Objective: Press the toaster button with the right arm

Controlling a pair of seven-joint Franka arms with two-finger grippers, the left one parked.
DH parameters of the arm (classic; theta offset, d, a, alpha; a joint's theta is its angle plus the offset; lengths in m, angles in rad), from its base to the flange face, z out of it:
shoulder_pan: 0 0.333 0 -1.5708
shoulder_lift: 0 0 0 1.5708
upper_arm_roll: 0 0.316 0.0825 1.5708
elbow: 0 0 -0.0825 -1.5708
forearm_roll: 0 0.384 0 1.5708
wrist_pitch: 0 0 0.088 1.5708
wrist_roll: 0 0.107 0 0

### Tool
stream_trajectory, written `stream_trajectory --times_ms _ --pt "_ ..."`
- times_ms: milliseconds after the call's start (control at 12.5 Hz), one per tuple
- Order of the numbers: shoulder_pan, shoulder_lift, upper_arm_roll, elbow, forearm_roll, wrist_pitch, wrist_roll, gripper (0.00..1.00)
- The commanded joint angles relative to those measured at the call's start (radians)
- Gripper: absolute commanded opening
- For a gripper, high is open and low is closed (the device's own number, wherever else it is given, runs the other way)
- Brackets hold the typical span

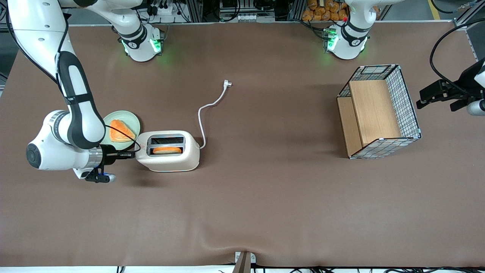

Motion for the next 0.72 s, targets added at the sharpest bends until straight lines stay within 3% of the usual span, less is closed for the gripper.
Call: stream_trajectory --times_ms 0,401,482,642 --pt "-0.011 0.009 0.000 0.104 -0.012 -0.125 -0.007 0.00" --pt "-0.019 0.003 -0.026 0.279 -0.108 -0.327 0.013 0.00" --pt "-0.018 0.000 -0.037 0.333 -0.136 -0.376 0.021 0.16" --pt "-0.016 -0.026 -0.043 0.417 -0.197 -0.436 0.019 1.00"
